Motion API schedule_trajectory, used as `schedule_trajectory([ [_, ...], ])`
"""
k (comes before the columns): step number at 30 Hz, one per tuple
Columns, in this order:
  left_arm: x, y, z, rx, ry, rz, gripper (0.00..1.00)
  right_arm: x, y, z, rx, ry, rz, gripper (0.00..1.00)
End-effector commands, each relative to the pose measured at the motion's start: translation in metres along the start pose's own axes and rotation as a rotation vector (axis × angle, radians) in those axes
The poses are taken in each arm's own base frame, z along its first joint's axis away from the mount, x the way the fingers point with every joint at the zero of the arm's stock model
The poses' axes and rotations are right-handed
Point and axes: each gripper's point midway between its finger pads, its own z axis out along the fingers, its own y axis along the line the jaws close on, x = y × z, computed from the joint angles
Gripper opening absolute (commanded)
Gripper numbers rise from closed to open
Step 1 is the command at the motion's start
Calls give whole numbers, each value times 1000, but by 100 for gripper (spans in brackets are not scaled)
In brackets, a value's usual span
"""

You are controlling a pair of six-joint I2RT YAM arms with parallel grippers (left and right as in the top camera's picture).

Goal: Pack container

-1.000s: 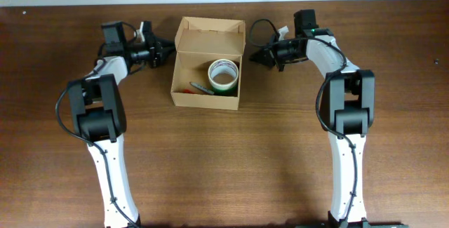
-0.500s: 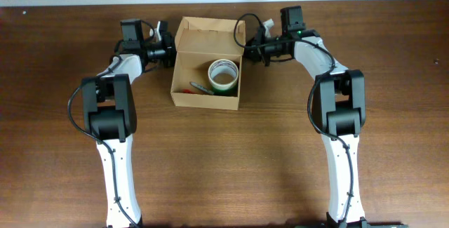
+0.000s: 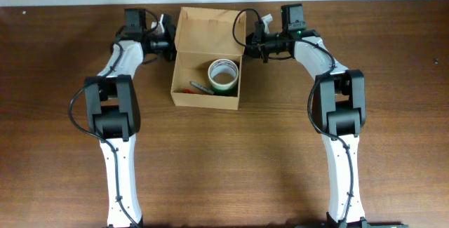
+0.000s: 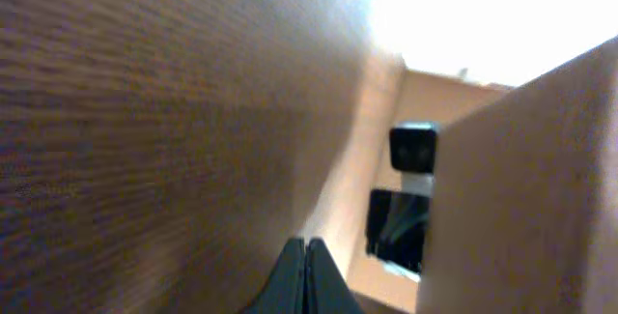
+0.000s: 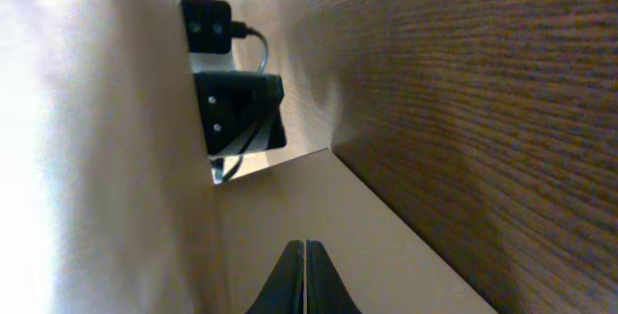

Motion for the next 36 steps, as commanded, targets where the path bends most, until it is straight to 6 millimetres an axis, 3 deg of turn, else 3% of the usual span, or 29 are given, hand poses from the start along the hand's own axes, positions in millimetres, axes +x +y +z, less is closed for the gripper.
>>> schedule_trajectory([
  [1, -14, 0, -5, -82, -54, 152, 2, -3, 18, 1, -14, -6, -14, 4],
  [6, -18, -14, -15, -135, -72, 204, 2, -6, 40, 9, -10, -23, -53, 4],
  [14, -20, -38, -33, -217, -91, 288, 2, -10, 74, 6, 14, -60, -111, 4],
  [21, -21, -60, -43, -221, -111, 345, 2, -10, 73, -8, 165, -123, -144, 4],
  [26, -16, -52, -44, -257, -90, 350, 2, -7, 68, -11, 195, -118, -129, 4],
  [36, -14, -55, -42, -253, -79, 416, 2, -5, 67, -12, 201, -107, -183, 4],
])
